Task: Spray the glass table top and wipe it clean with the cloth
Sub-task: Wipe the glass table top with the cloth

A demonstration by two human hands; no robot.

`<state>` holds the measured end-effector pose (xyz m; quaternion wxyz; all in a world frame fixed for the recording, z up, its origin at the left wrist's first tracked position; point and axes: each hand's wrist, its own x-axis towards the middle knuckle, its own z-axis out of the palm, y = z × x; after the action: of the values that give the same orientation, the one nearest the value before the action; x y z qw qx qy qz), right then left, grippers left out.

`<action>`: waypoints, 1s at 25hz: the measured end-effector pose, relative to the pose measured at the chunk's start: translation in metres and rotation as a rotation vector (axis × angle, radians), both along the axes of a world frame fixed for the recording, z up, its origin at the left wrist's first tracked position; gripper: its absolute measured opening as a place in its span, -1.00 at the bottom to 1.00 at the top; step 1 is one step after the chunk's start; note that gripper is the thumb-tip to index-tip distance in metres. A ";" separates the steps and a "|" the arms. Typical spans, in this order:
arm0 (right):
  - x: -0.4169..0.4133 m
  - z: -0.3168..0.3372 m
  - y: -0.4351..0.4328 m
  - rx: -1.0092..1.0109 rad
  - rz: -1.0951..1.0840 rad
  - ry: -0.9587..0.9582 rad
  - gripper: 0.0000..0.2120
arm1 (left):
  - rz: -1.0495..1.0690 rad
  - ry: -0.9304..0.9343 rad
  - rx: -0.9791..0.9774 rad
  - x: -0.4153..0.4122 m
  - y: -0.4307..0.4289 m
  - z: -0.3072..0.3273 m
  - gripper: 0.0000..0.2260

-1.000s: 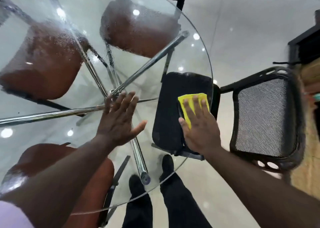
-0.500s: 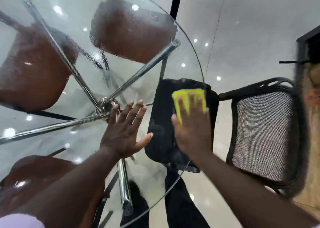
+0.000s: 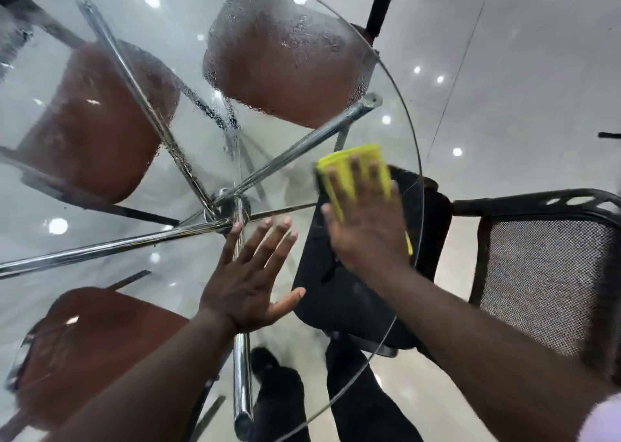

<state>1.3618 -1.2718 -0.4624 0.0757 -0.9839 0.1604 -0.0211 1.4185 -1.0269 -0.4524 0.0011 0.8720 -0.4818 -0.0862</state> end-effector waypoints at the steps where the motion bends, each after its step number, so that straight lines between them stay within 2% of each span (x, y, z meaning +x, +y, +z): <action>1: 0.009 -0.003 0.000 0.007 0.191 0.003 -0.41 | 0.003 -0.004 -0.009 0.000 -0.002 -0.002 -0.15; 2: 0.032 -0.004 -0.016 -0.011 0.329 -0.023 -0.43 | 0.009 -0.006 -0.021 0.000 -0.001 -0.005 -0.15; 3: 0.057 -0.003 -0.039 -0.045 0.359 -0.046 -0.45 | 0.010 -0.004 -0.032 0.001 0.001 -0.006 -0.15; 4: 0.076 -0.002 -0.066 -0.041 0.282 -0.043 -0.45 | 0.003 -0.007 -0.040 0.000 0.003 -0.007 -0.14; 6: 0.076 -0.002 -0.100 -0.007 -0.027 -0.031 -0.44 | -0.010 -0.024 -0.042 0.002 0.003 -0.010 -0.14; 8: 0.018 0.000 -0.064 0.040 -0.311 -0.028 -0.43 | 0.011 -0.004 -0.020 0.000 0.004 -0.008 -0.14; 9: -0.017 0.003 -0.035 0.034 -0.320 -0.052 -0.42 | 0.015 -0.006 -0.012 -0.002 0.005 -0.008 -0.14; 11: -0.061 -0.001 -0.007 0.065 -0.079 -0.035 -0.42 | -0.004 -0.005 0.005 -0.004 0.003 -0.005 -0.14; 13: -0.033 -0.001 -0.041 0.053 0.169 -0.051 -0.46 | -0.006 -0.006 0.013 0.001 0.002 -0.006 -0.14; 14: -0.004 -0.004 -0.065 0.041 0.136 -0.082 -0.48 | 0.002 0.001 0.013 0.001 0.003 -0.008 -0.14; 17: 0.043 -0.003 -0.114 0.091 -0.214 -0.132 -0.48 | -0.006 -0.007 0.028 0.000 0.005 -0.009 -0.15; 20: -0.045 -0.003 -0.025 0.045 -0.379 -0.182 -0.52 | -0.005 0.011 0.024 0.000 0.006 -0.005 -0.15; 22: -0.111 -0.003 0.052 0.147 -0.408 -0.176 -0.51 | 0.013 0.020 0.032 0.000 0.002 -0.004 -0.16; 23: -0.127 -0.006 0.065 0.155 -0.411 -0.138 -0.51 | 0.008 0.036 0.034 -0.001 0.004 -0.003 -0.16; 25: -0.096 -0.007 0.024 0.186 -0.404 -0.129 -0.49 | -0.004 0.038 0.014 0.001 0.005 -0.010 -0.16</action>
<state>1.2661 -1.2475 -0.4696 0.1706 -0.9172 0.3503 -0.0838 1.4196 -1.0221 -0.4623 0.0041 0.8692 -0.4828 -0.1063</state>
